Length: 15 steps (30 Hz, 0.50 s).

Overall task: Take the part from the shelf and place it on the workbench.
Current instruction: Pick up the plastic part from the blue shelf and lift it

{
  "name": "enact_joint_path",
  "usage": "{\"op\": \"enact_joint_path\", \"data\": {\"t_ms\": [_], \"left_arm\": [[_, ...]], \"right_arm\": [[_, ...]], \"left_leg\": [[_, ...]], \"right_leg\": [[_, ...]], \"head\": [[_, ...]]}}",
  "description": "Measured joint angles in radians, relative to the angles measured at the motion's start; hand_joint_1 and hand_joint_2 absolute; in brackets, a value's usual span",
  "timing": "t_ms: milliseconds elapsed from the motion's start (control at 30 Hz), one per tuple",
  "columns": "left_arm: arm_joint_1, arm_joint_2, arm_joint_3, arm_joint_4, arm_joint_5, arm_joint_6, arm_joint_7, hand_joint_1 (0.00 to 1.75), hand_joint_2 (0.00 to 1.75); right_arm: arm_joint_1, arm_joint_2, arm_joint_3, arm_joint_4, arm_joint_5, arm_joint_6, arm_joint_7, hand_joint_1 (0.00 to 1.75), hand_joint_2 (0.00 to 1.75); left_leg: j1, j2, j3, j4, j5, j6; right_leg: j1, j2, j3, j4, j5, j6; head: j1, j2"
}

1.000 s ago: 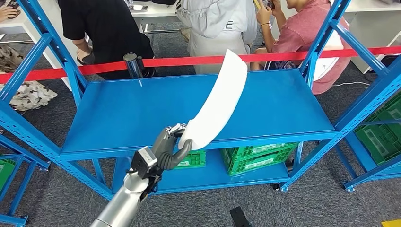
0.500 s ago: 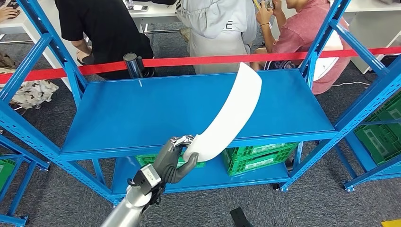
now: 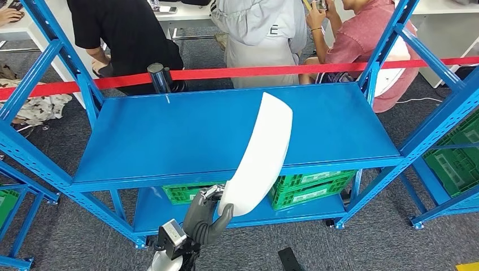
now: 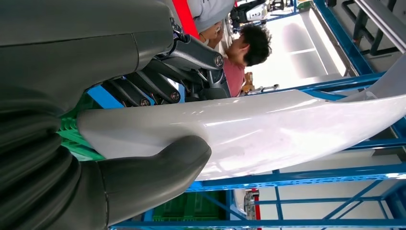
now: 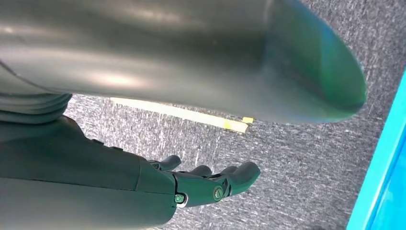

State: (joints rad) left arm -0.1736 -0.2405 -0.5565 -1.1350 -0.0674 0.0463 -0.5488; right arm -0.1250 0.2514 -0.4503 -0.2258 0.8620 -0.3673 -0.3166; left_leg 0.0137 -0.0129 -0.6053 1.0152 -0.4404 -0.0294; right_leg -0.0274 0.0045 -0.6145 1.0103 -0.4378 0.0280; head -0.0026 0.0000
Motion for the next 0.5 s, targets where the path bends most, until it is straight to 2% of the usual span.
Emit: {"op": "enact_joint_path", "data": {"t_ms": [433, 500], "left_arm": [[0.024, 0.0, 0.0, -0.031, -0.009, 0.002, 0.001, 1.75, 1.75], [0.025, 0.0, 0.0, -0.032, -0.015, 0.003, 0.001, 1.75, 1.75]], "right_arm": [[-0.001, 0.0, 0.0, 0.0, 0.01, -0.007, -0.021, 0.0, 0.0], [-0.002, 0.001, 0.0, 0.0, 0.013, -0.011, -0.025, 0.0, 0.0]], "left_leg": [[0.0, 0.0, 0.0, 0.0, 0.0, 0.0], [-0.002, 0.0, -0.003, 0.003, -0.003, 0.005]], "right_leg": [[0.0, 0.0, 0.0, 0.0, 0.0, 0.0], [-0.003, -0.001, 0.002, -0.003, 0.001, 0.004]], "head": [[0.0, 0.0], [0.0, 0.0]]}}
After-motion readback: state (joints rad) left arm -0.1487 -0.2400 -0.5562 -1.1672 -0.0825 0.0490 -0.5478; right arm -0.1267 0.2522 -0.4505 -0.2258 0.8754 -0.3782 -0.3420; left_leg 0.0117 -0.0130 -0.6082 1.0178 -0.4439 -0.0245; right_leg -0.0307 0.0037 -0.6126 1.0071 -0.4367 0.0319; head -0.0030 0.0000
